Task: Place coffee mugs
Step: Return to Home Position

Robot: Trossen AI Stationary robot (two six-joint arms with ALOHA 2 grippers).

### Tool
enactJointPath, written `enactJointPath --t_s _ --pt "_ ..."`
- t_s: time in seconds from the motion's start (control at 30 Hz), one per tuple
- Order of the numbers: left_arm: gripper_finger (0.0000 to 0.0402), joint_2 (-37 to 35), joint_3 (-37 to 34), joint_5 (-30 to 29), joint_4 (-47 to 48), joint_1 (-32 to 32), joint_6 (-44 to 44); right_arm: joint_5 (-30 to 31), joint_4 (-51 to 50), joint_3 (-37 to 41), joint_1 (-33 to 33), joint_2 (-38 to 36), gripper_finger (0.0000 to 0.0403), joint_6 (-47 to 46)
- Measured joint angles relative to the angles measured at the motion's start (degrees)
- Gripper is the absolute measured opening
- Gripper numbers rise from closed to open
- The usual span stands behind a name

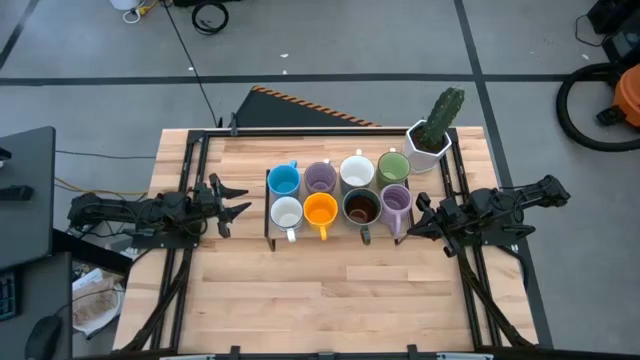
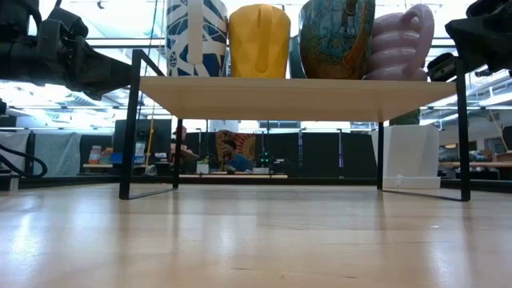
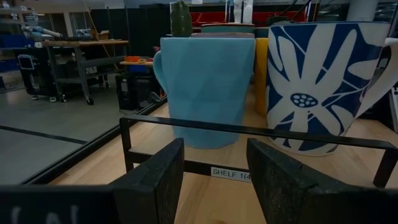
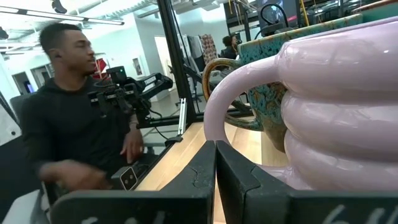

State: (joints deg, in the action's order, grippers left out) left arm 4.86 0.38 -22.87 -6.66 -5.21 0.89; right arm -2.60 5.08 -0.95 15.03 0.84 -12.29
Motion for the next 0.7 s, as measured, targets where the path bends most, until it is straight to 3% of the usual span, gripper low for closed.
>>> enactJointPath --t_s 0.7 --pt "0.0181 0.0 -0.01 0.0 0.0 0.0 0.01 -0.02 0.0 0.0 0.0 0.0 0.0018 -0.01"
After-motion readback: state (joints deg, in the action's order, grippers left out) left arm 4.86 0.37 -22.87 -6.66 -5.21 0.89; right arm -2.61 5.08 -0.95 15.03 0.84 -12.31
